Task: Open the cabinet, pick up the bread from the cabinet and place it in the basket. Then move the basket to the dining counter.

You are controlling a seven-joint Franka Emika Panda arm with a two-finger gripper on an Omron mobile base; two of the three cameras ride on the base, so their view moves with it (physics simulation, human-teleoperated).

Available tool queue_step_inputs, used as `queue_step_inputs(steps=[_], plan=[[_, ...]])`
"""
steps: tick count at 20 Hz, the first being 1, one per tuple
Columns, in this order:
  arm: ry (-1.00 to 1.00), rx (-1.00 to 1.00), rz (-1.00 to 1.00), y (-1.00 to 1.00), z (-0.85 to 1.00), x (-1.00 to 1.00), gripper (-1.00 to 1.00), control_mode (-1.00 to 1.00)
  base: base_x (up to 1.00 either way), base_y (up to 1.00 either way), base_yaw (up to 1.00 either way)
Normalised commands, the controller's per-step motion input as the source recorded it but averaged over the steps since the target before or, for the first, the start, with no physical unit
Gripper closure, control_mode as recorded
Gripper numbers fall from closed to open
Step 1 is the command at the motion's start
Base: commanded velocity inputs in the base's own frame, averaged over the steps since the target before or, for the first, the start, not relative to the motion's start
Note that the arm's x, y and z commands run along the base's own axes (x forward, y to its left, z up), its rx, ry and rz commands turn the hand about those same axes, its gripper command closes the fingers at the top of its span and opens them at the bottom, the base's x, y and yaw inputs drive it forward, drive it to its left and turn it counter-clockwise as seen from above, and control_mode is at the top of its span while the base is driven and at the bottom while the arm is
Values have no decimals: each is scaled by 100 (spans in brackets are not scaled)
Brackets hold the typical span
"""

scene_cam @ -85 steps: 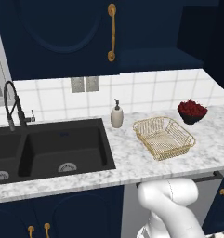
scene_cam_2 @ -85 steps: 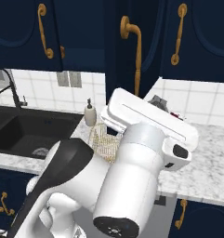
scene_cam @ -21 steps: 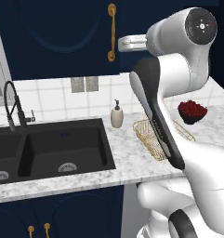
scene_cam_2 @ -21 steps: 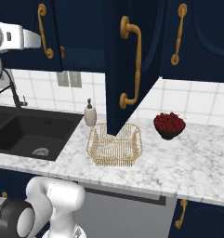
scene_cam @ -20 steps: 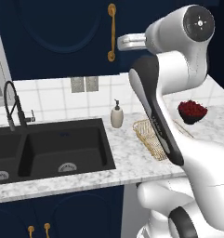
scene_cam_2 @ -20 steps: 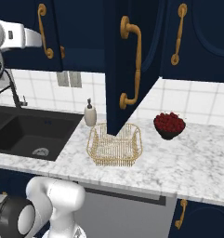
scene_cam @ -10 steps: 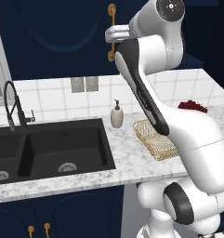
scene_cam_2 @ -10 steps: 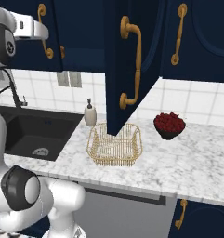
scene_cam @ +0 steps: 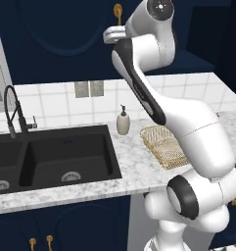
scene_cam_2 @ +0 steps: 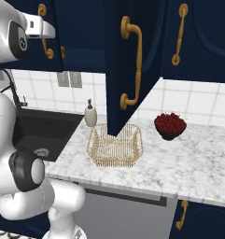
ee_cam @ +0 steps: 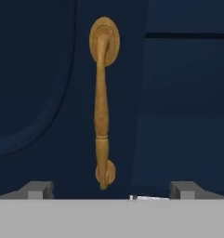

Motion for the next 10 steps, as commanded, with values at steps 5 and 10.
queue_step_inputs(steps=[5, 10], plan=[[0, 0, 0, 13, -11, 60, -100, -100, 0, 0, 0], [0, 0, 0, 7, -8, 56, -100, -100, 0, 0, 0]])
